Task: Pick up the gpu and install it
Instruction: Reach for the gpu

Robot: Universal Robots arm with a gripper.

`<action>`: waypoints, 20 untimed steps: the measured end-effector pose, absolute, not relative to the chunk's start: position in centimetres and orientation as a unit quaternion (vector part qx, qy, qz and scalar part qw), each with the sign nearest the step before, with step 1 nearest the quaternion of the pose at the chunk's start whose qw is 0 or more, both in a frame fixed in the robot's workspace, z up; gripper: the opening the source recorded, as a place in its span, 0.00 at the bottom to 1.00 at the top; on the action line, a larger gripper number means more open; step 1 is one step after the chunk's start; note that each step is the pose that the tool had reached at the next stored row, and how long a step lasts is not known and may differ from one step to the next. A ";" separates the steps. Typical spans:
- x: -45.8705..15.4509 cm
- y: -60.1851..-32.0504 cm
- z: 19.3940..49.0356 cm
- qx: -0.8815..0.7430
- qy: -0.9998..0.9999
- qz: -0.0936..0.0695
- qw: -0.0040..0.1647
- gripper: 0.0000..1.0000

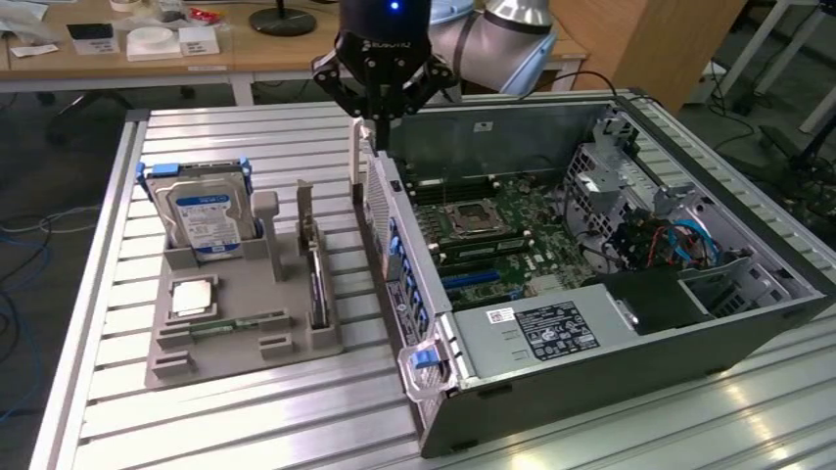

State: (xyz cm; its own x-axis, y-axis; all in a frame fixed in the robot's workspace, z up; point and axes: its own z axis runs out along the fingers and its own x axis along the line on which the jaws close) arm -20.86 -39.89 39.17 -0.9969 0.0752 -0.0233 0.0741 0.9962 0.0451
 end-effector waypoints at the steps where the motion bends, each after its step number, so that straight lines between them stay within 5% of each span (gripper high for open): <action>1: -21.1 -39.9 39.2 0.037 0.999 0.022 0.013 0.11; 20: -25.4 -39.9 39.0 0.037 0.999 0.022 0.012 0.11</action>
State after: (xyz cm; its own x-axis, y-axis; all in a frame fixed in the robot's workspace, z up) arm -25.40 -39.89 39.05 -0.9969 0.0753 -0.0233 0.0742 0.9962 0.0450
